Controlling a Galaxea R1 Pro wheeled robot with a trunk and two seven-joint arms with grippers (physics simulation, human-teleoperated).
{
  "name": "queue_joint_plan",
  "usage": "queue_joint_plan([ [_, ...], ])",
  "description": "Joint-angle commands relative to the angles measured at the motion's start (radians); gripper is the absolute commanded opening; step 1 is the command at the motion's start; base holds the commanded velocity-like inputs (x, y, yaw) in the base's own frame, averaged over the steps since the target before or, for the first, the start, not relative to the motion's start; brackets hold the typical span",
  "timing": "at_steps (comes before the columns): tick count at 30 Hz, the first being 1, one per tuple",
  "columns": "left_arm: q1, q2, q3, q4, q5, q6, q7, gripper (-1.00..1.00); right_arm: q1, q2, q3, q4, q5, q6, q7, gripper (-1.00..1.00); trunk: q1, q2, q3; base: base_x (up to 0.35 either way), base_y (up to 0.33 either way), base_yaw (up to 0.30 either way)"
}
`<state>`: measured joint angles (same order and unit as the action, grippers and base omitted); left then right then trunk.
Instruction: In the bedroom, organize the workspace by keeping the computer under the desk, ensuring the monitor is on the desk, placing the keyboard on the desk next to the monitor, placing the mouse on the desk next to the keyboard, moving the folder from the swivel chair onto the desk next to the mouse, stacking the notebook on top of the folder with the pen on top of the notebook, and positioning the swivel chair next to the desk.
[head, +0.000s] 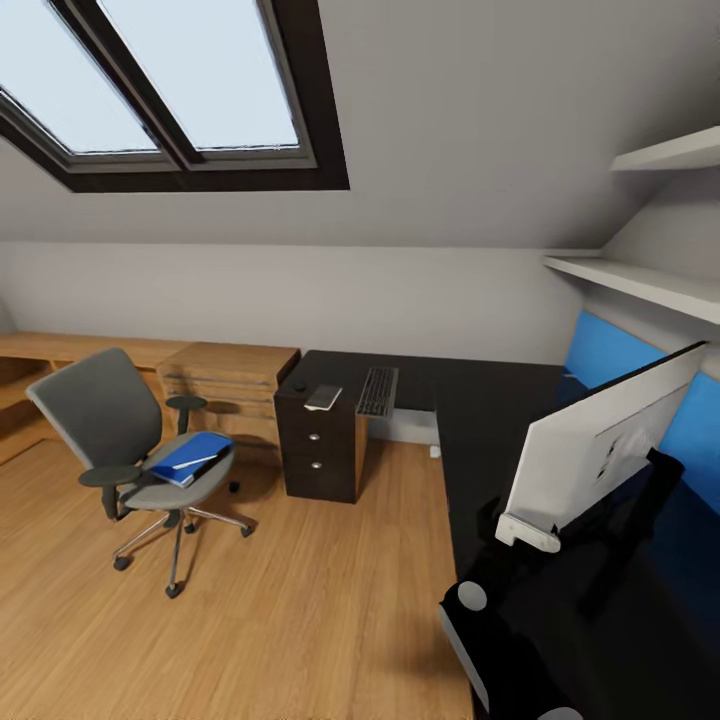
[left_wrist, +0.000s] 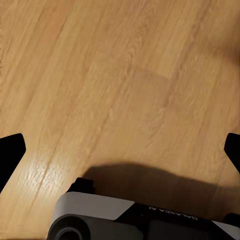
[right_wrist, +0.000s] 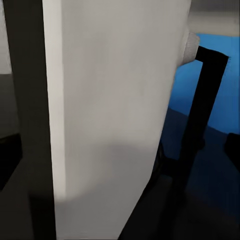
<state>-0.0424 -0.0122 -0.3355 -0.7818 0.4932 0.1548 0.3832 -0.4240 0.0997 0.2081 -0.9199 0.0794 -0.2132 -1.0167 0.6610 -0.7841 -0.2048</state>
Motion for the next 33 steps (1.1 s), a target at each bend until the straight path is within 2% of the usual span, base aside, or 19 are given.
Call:
queue_joint_plan([
  [1, -0.001, 0.001, -0.003, -0.002, 0.007, 0.003, 0.008, 1.00, -0.001, 0.001, 0.001, 0.001, 0.000, -0.006, -0.003, 1.00, 0.000, -0.001, -0.002, -0.061, 0.000, 0.000],
  [6, -0.001, 0.001, -0.002, -0.002, 0.007, 0.003, 0.008, 1.00, -0.001, 0.001, 0.002, 0.001, 0.000, -0.006, -0.003, 1.00, 0.000, -0.001, -0.002, -0.127, -0.094, 0.000],
  [16, -0.001, 0.001, -0.002, -0.002, 0.006, 0.003, 0.010, 1.00, -0.001, 0.002, 0.003, 0.003, 0.000, -0.006, -0.002, 1.00, 0.000, -0.001, -0.002, -0.148, -0.228, 0.000],
  [24, -0.001, 0.001, -0.002, -0.002, 0.007, 0.003, 0.010, 1.00, -0.001, 0.002, 0.006, 0.004, 0.000, -0.006, 0.003, 1.00, 0.000, -0.001, -0.002, -0.022, -0.266, 0.000],
  [33, -0.001, 0.001, -0.002, -0.002, 0.007, 0.003, 0.010, 1.00, -0.001, 0.002, 0.009, 0.004, 0.000, -0.006, 0.004, 1.00, 0.000, -0.001, -0.002, -0.059, -0.111, 0.000],
])
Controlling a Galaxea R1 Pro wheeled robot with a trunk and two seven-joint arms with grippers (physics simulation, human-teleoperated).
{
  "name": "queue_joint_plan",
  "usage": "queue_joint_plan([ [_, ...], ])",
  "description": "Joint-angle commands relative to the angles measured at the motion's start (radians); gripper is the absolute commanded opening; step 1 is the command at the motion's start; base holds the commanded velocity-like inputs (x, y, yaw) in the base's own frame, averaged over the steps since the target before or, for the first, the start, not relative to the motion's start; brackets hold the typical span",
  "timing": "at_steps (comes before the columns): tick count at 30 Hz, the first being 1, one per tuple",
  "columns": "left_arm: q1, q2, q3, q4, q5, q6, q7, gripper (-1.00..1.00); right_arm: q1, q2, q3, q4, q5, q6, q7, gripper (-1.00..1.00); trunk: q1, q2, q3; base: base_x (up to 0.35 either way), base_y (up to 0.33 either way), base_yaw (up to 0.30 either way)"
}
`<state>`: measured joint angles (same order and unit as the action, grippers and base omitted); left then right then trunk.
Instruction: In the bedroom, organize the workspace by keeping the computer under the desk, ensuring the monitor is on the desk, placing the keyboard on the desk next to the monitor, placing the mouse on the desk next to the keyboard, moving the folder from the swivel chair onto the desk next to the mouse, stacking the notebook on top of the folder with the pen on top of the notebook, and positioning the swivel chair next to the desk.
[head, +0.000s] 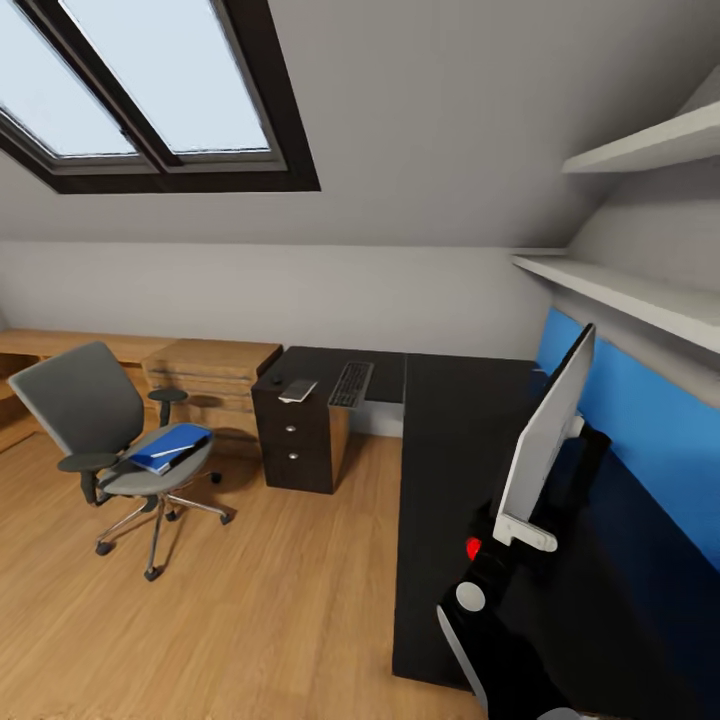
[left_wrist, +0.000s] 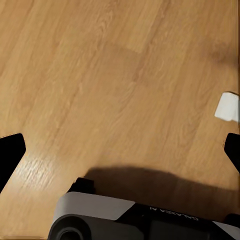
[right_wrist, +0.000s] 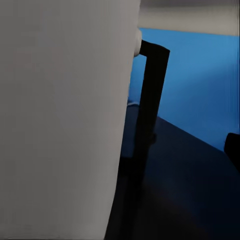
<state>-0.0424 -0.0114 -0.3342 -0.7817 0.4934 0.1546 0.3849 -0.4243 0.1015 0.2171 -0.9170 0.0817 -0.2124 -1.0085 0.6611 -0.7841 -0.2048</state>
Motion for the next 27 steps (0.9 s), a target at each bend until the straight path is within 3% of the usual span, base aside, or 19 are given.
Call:
queue_joint_plan([
  [1, -0.001, 0.001, -0.003, -0.002, 0.007, 0.003, 0.008, 1.00, -0.001, 0.000, 0.000, 0.001, -0.002, -0.007, -0.004, 1.00, 0.000, -0.001, -0.002, -0.139, -0.146, 0.000],
  [12, -0.001, 0.001, -0.003, -0.002, 0.007, 0.003, 0.009, 1.00, -0.001, 0.000, 0.001, 0.015, -0.002, -0.007, -0.001, 1.00, 0.000, -0.001, -0.002, -0.152, -0.098, 0.000],
  [27, -0.001, 0.001, -0.003, -0.002, 0.007, 0.003, 0.008, 1.00, -0.001, 0.000, 0.004, 0.016, -0.002, -0.008, 0.001, 1.00, 0.000, -0.001, -0.002, -0.010, -0.040, 0.000],
])
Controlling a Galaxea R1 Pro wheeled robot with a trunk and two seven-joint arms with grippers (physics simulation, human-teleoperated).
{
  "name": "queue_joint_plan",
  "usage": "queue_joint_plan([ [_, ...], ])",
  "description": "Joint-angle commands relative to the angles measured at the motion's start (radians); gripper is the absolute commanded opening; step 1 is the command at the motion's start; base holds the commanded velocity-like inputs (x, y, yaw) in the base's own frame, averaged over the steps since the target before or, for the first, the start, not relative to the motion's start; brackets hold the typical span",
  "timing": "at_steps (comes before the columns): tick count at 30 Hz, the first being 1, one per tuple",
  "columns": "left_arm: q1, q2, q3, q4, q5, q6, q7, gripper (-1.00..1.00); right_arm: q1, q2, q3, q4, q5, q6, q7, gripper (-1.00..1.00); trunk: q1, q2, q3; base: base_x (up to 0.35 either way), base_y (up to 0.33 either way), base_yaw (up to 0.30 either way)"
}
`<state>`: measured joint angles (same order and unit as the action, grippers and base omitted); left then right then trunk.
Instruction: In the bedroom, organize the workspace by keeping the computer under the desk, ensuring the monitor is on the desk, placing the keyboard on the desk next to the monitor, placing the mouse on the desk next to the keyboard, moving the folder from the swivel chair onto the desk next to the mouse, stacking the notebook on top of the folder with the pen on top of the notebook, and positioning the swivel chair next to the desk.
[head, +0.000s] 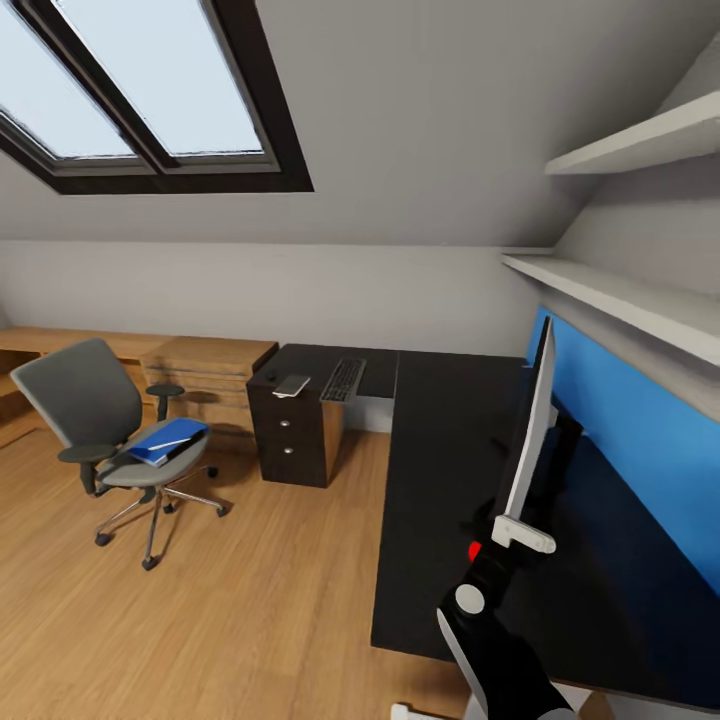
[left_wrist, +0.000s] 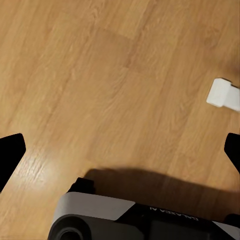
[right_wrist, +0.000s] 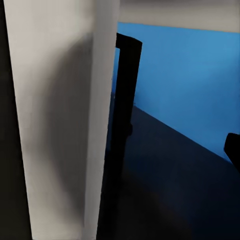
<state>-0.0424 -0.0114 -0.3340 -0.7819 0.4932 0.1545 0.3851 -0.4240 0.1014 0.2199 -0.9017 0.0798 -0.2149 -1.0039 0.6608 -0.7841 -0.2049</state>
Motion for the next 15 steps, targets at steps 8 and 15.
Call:
queue_joint_plan([
  [8, -0.001, 0.001, -0.003, -0.002, 0.007, 0.003, 0.009, 1.00, -0.001, 0.000, 0.001, 0.000, 0.003, -0.006, -0.004, 1.00, 0.000, -0.001, -0.001, -0.053, -0.247, 0.000],
  [15, -0.001, 0.001, -0.002, -0.002, 0.007, 0.003, 0.009, 1.00, -0.001, 0.000, 0.004, 0.001, 0.027, -0.008, -0.001, 1.00, 0.000, -0.001, -0.001, -0.014, -0.105, 0.000],
])
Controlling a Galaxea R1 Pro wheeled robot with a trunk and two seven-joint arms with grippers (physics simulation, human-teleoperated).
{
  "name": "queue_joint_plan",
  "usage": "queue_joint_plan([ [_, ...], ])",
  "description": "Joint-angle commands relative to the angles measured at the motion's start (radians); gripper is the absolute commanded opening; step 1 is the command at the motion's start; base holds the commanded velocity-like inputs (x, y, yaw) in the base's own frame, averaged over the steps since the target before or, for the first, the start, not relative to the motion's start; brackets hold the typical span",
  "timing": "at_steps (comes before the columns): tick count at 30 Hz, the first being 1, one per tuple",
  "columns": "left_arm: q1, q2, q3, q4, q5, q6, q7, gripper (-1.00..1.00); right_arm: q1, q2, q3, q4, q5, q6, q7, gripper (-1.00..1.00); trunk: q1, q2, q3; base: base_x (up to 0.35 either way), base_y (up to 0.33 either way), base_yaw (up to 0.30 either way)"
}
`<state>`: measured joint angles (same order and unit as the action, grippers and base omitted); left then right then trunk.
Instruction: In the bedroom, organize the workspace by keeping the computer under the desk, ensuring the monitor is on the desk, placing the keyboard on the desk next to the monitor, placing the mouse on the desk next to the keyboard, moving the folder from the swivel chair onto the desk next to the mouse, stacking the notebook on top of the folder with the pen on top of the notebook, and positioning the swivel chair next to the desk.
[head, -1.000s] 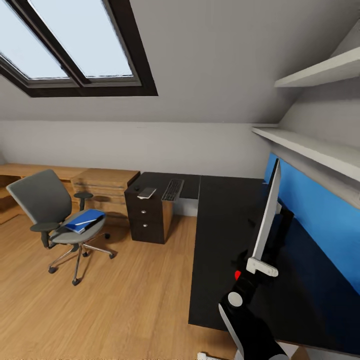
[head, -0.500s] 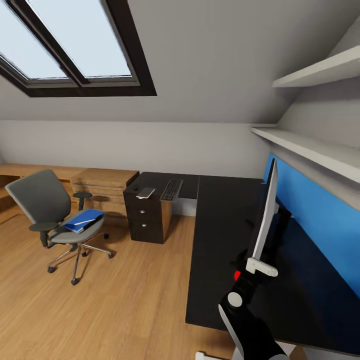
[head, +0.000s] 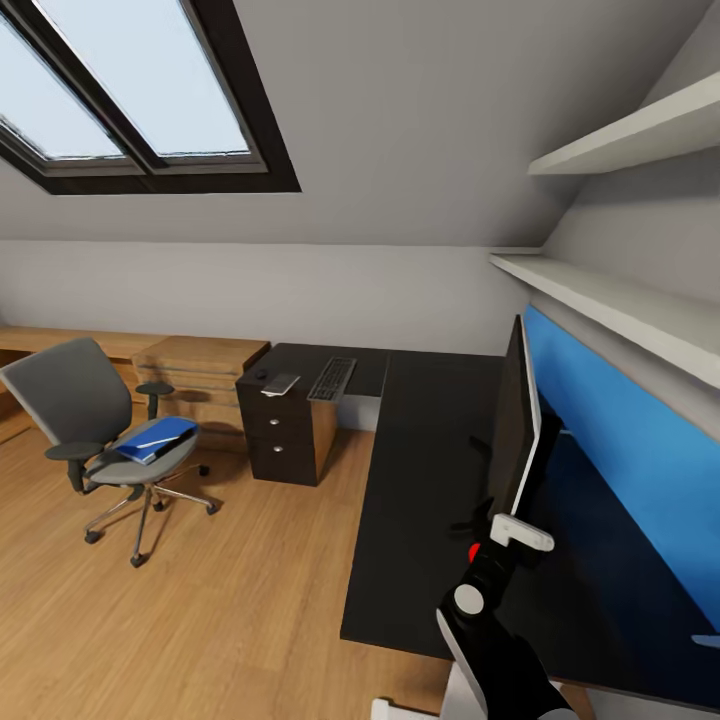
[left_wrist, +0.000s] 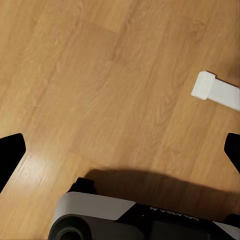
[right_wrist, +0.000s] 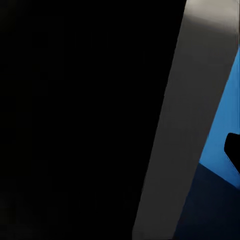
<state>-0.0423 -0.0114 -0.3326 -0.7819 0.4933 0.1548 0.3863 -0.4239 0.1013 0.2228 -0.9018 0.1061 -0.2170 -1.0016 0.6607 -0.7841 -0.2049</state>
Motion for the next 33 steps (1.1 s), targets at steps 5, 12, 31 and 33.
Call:
queue_joint_plan([
  [5, -0.001, 0.001, -0.003, -0.002, 0.007, 0.003, 0.008, 1.00, -0.001, 0.000, 0.011, 0.002, 0.009, -0.005, -0.001, 1.00, 0.000, -0.001, -0.001, -0.001, -0.005, 0.000],
  [12, -0.001, 0.001, -0.001, -0.002, 0.007, 0.003, 0.011, 1.00, -0.001, 0.000, 0.036, 0.006, 0.010, -0.008, -0.001, 1.00, 0.000, -0.001, -0.001, -0.091, -0.018, 0.000],
  [31, -0.001, 0.002, 0.000, -0.002, 0.007, 0.003, 0.010, 1.00, -0.001, 0.003, 0.162, 0.034, 0.009, -0.013, -0.002, 1.00, 0.000, -0.001, -0.001, -0.034, -0.043, 0.000],
  [33, -0.001, 0.002, 0.000, -0.002, 0.007, 0.003, 0.010, 1.00, -0.001, 0.001, 0.163, 0.035, 0.009, -0.013, -0.002, 1.00, 0.000, -0.001, -0.001, -0.038, -0.108, 0.000],
])
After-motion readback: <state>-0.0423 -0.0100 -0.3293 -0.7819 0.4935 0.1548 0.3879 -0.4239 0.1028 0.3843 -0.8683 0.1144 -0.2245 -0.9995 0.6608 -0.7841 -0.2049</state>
